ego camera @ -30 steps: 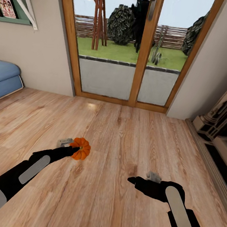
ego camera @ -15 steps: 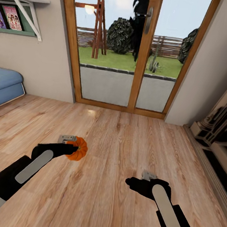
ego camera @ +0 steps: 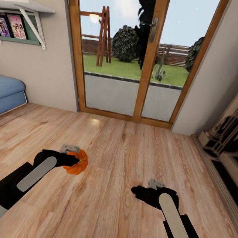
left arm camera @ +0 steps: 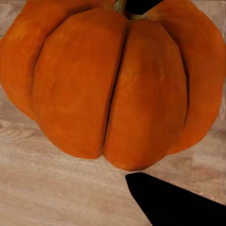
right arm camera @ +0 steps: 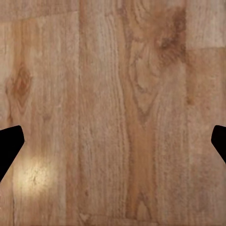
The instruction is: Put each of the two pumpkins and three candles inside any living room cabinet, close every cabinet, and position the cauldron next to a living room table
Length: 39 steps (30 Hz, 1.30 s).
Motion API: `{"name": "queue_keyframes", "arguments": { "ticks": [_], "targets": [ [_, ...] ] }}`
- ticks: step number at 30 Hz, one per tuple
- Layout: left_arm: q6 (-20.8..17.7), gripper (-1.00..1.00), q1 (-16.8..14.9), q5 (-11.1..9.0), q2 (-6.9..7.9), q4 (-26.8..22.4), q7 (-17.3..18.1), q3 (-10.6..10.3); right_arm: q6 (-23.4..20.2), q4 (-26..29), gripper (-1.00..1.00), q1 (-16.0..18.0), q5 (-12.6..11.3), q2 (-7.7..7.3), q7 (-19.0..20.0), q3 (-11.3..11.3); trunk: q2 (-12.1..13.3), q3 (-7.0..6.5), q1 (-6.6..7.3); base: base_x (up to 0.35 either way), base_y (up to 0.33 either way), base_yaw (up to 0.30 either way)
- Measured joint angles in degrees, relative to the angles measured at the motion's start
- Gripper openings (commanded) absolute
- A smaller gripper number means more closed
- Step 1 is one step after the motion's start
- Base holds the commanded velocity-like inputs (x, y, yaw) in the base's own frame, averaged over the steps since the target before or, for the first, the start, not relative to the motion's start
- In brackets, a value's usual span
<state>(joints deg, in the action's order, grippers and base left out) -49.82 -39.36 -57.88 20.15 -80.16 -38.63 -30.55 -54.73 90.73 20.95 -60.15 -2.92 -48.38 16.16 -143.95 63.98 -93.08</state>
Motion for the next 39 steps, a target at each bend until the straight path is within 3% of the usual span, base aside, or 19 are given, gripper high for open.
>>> {"name": "queue_keyframes", "arguments": {
  "ticks": [11,24,31,39],
  "targets": [
    [-5.1,-1.0,-0.2,-0.53,-0.14,0.08,-1.57,0.11,0.0,0.0,1.0,0.0,-0.07,0.02,-0.05,0.01,0.15,-2.44,0.26,-0.098,0.0,0.0],
    [-5.3,-1.0,-0.21,-0.65,-0.69,0.15,-2.2,0.0,-0.1,0.01,1.0,0.02,-0.17,0.64,0.86,0.07,0.32,-5.38,0.6,-0.287,-0.031,0.001],
    [-5.25,-1.0,-0.12,-0.7,-2.87,0.13,-7.07,-0.04,-0.11,-0.01,1.0,0.09,-0.17,0.75,0.89,0.11,0.42,-6.93,0.79,-0.141,-0.129,0.177],
    [-5.32,-1.0,-0.13,-0.47,-3.23,0.13,-7.91,-0.06,-0.09,0.0,1.0,0.39,-0.17,0.88,0.85,0.21,0.52,-8.71,1.01,-0.015,-0.023,0.059]
  ]
}}
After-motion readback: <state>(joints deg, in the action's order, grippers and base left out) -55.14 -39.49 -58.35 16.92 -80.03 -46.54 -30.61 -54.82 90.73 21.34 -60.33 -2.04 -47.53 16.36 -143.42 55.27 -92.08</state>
